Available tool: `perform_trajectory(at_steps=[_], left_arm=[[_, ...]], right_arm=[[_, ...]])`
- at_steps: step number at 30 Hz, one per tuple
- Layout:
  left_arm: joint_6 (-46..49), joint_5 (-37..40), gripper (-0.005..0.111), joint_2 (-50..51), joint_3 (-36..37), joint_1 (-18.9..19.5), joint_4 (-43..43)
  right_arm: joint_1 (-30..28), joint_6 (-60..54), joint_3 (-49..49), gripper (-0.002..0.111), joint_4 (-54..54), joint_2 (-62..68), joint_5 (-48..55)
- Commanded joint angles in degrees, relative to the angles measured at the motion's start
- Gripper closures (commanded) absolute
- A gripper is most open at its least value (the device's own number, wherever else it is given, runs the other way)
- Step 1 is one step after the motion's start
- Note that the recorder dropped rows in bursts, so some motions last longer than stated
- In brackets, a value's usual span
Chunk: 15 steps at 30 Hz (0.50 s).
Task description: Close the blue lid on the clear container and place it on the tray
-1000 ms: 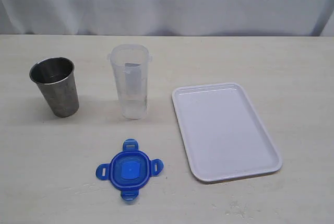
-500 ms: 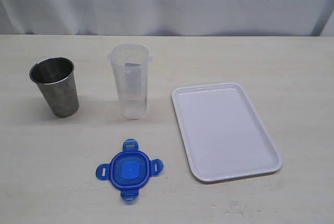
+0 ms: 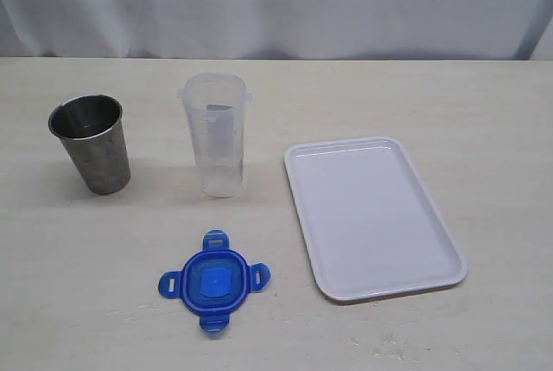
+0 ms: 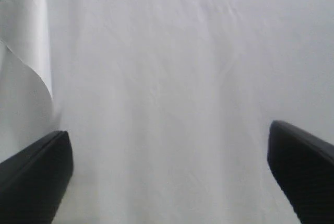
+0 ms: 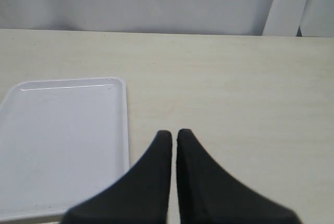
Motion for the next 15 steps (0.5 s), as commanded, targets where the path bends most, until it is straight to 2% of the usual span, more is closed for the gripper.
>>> perform_trajectory(at_steps=[1,9,15], left_arm=[[-5.0,-0.6,0.007,16.5,-0.7,-0.5,7.9],[3.3,-0.2,0.007,38.0,-0.7,-0.5,11.0],[4.2,-10.2,0.007,52.5,-0.7,-0.5,13.5]], right_arm=[[-0.2,0.3,0.1,0.104,-0.4,-0.3,0.2],[-0.2,0.3,0.1,0.104,-0.4,-0.3,0.2],[-0.2,0.3,0.1,0.104,-0.4,-0.3,0.2]])
